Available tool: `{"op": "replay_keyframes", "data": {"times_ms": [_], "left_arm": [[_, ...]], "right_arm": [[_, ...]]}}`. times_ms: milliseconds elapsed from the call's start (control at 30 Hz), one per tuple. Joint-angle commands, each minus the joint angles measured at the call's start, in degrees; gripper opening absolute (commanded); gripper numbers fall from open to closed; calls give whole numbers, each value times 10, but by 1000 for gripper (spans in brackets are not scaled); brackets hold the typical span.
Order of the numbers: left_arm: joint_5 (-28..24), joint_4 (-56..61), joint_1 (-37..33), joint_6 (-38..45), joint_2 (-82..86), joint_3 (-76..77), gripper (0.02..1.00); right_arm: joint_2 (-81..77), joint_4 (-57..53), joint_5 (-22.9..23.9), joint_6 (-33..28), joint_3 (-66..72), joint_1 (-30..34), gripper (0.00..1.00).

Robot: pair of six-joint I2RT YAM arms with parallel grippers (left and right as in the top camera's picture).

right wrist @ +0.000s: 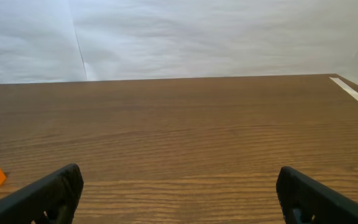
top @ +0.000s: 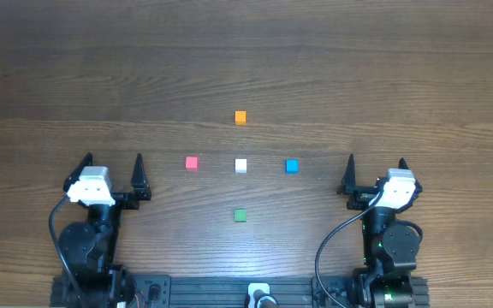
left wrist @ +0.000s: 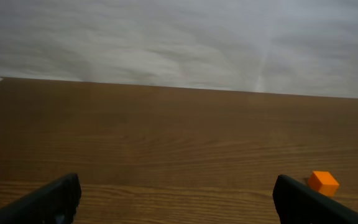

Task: Stack Cubes

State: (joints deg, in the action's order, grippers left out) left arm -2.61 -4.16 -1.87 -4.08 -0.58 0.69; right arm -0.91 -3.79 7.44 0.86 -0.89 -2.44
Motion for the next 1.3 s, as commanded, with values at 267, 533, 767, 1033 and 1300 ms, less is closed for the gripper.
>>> {"op": "replay_keyframes", "data": {"times_ms": [267, 533, 767, 1033, 1300], "left_arm": [[16, -1, -3, 7, 4, -4, 1000], [48, 2, -3, 9, 4, -4, 1000], [48, 2, -3, 9, 4, -4, 1000], [48, 2, -3, 9, 4, -3, 1000], [47, 2, -3, 9, 4, -4, 1000]], "right_arm": [[5, 2, -5, -3, 6, 0, 993], [5, 2, -5, -3, 6, 0, 993], [5, 2, -5, -3, 6, 0, 993], [5, 2, -5, -3, 6, 0, 993], [5, 2, -5, -3, 6, 0, 991]]}}
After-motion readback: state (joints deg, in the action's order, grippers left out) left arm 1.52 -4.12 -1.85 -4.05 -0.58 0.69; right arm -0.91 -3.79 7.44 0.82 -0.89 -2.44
